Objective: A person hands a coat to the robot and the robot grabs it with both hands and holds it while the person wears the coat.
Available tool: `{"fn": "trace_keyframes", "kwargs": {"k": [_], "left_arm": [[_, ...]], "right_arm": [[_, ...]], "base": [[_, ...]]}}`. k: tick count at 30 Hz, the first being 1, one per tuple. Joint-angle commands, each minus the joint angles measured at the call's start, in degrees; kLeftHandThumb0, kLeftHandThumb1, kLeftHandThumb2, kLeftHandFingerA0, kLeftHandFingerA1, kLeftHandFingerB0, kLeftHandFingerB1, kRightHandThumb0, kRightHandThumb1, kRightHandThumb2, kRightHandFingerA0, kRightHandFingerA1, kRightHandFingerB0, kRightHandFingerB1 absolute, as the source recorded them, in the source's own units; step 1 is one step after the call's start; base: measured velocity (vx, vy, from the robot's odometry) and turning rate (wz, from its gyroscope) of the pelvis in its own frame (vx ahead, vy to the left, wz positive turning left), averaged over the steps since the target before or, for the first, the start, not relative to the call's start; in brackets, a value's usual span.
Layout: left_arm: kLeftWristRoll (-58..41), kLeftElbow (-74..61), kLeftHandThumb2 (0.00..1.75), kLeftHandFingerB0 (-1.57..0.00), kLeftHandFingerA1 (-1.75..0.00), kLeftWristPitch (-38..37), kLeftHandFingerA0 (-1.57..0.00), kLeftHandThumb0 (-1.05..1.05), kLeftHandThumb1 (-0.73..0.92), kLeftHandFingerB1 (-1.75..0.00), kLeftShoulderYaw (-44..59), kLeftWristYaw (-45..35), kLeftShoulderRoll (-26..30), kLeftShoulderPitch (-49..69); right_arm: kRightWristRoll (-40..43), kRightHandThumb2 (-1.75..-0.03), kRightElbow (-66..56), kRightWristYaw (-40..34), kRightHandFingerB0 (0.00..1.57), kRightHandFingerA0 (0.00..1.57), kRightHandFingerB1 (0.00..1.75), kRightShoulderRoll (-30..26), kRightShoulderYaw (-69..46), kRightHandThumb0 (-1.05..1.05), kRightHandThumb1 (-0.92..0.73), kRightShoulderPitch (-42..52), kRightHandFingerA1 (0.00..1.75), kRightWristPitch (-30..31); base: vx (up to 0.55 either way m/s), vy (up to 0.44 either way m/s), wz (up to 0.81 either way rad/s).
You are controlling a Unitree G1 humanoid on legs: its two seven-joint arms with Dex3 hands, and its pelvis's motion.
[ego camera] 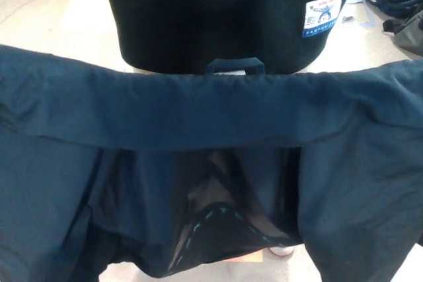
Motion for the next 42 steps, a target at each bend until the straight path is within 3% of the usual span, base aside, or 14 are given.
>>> {"fn": "trace_keyframes", "kwargs": {"k": [1,5,11,12,19,20,28,30,33,34,35,37,38,42], "left_arm": [[15.2,0.2,0.64,-0.81,-0.51,-17.5,-0.91,-0.35,0.76,-0.44,-7.1,33.6,5.5,-2.2],[16.6,-6.7,0.66,-0.82,-0.5,-20.4,-0.9,-0.33,0.83,-0.45,-6.6,35.6,8.6,-0.2],[20.1,-21.1,0.61,-0.8,-0.49,-24.9,-0.96,-0.24,0.64,-0.46,-4.3,38.5,14.3,5.5],[21.2,-26.7,0.6,-0.84,-0.6,-25.8,-0.96,-0.25,0.64,-0.47,-2.6,39.1,16.1,7.5],[23.4,-48.3,0.63,-0.89,-0.6,-31.4,-0.97,-0.26,0.72,-0.49,5.6,39.9,20.9,17.0],[24.4,-54.6,0.63,-0.88,-0.59,-33.4,-1.02,-0.27,0.71,-0.51,8.7,40.6,21.0,19.5],[26.2,-67.9,0.58,-0.91,-0.55,-40.2,-1.05,-0.27,0.58,-0.54,16.6,41.8,18.9,24.2],[20.1,-76.8,0.59,-0.94,-0.55,-48.9,-1.09,-0.35,0.62,-0.59,23.1,36.4,14.5,26.3],[13.1,-85.5,0.58,-0.88,-0.53,-52.5,-0.98,-0.39,0.57,-0.56,27.2,29.3,13.3,31.9],[12.3,-86.4,0.83,-0.86,-0.69,-52.8,-0.88,-0.41,0.44,-0.71,27.6,28.6,13.1,32.5],[11.8,-87.1,0.83,-0.86,-0.69,-53.0,-0.88,-0.41,0.44,-0.71,28.0,28.2,12.8,33.0],[9.0,-92.8,0.78,-0.87,-0.68,-52.7,-0.89,-0.41,0.39,-0.71,30.4,26.0,11.8,36.4],[8.3,-93.8,0.56,-0.9,-0.56,-52.8,-0.97,-0.33,0.49,-0.57,30.8,25.5,11.8,37.2],[0.8,-101.3,0.57,-0.89,-0.63,-52.5,-1.01,-0.26,0.54,-0.61,33.2,21.6,14.3,40.1]], "right_arm": [[-12.4,-0.68,-7.2,-26.3,0.81,1.02,0.54,-7.2,2.9,-0.19,-0.76,1.0,0.68,-16.3],[-12.8,-0.64,-14.4,-26.4,0.83,1.04,0.56,-8.8,1.7,-0.12,-0.7,4.4,0.67,-19.2],[-14.5,-0.69,-29.3,-27.3,0.81,0.95,0.58,-12.9,-1.5,-0.13,-0.75,13.2,0.79,-24.5],[-14.4,-0.68,-34.9,-27.5,0.81,1.0,0.59,-13.7,-3.8,-0.15,-0.77,16.6,0.74,-26.8],[-13.2,-0.67,-57.8,-24.3,0.82,1.0,0.6,-14.3,-13.9,-0.12,-0.74,29.9,0.61,-32.1],[-12.3,-0.9,-62.7,-22.6,0.87,0.98,0.63,-14.0,-16.3,-0.07,-0.61,31.8,0.58,-33.4],[-11.0,-0.74,-72.9,-19.8,0.88,0.99,0.67,-11.5,-21.8,-0.17,-0.72,34.7,0.62,-37.0],[-9.7,-0.75,-83.0,-18.0,0.9,0.99,0.7,-9.1,-25.2,-0.19,-0.72,34.9,0.64,-36.5],[-8.1,-0.85,-87.8,-16.5,0.86,1.0,0.82,-8.6,-27.6,-0.17,-0.65,35.4,0.67,-37.2],[-7.8,-0.85,-88.5,-16.2,0.84,0.99,0.83,-8.5,-27.9,-0.19,-0.66,35.4,0.68,-37.1],[-7.5,-0.85,-89.2,-15.8,0.84,0.99,0.83,-8.4,-28.2,-0.19,-0.66,35.4,0.68,-36.9],[-4.8,-0.77,-92.6,-14.4,0.87,0.99,0.83,-7.8,-29.2,-0.29,-0.72,36.0,0.67,-36.4],[-4.2,-0.75,-92.8,-14.4,0.87,0.99,0.85,-7.9,-29.4,-0.29,-0.7,35.9,0.67,-36.9],[-2.3,-0.74,-94.5,-15.0,0.9,1.01,0.83,-7.1,-31.0,-0.27,-0.63,32.6,0.69,-37.9]], "base": [[0.0,0.0,0.0],[0.0,0.0,0.0],[0.0,0.0,0.0],[0.0,0.0,0.0],[0.0,0.0,0.0],[0.0,0.0,0.0],[0.0,0.0,0.0],[0.0,0.0,0.0],[0.0,0.0,0.0],[0.0,0.0,0.0],[0.0,0.0,0.0],[0.0,0.0,0.0],[0.0,0.0,0.0],[0.0,0.0,0.0]]}}
